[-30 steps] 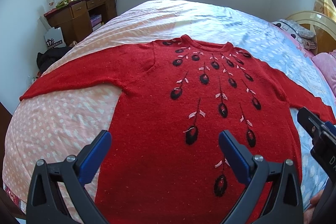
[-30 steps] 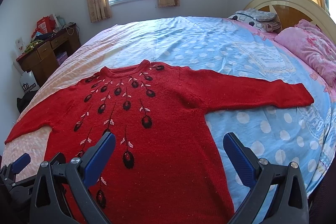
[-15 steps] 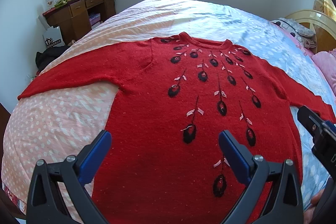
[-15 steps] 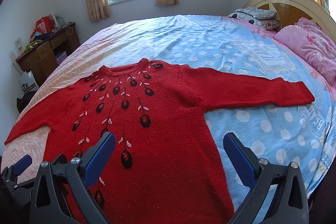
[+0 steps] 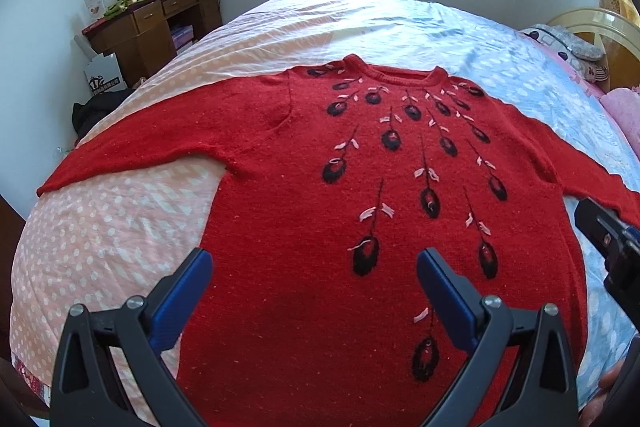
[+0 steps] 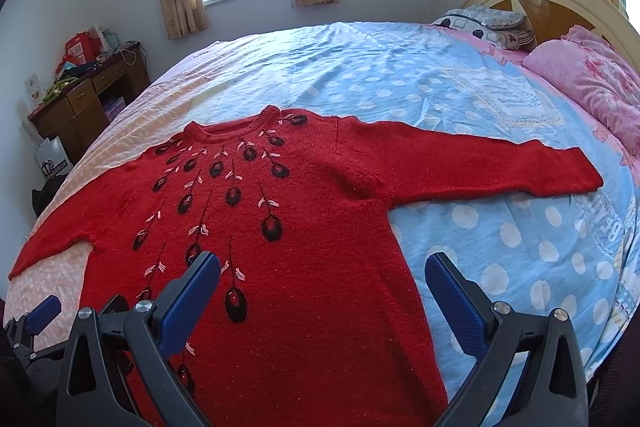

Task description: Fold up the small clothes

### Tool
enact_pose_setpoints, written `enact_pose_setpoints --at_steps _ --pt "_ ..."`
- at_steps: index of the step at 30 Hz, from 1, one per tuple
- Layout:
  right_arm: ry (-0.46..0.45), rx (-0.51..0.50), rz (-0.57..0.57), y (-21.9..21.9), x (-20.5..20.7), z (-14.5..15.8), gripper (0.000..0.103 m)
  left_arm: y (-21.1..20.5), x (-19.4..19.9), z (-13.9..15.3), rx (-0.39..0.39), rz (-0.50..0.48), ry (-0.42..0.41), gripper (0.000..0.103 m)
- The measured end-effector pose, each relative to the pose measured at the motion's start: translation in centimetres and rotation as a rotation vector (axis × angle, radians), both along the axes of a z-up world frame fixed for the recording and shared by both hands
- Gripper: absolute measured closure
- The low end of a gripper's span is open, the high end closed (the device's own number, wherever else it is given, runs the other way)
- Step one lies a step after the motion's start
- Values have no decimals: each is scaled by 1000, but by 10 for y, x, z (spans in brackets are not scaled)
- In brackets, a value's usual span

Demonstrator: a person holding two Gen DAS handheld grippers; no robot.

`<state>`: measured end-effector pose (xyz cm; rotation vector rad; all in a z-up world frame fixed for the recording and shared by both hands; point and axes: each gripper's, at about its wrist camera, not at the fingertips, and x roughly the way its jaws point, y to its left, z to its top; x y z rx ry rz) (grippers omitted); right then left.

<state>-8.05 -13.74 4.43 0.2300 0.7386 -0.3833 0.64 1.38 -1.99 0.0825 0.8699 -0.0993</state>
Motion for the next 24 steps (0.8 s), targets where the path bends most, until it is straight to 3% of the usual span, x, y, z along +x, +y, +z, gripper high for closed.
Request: enact_pose_setpoints --at_steps 13,24 --pt "4 -14 4 1 4 1 1 4 5 0 12 11 3 0" --pt "-17 -15 -54 -26 3 4 1 3 15 -5 26 16 11 0"
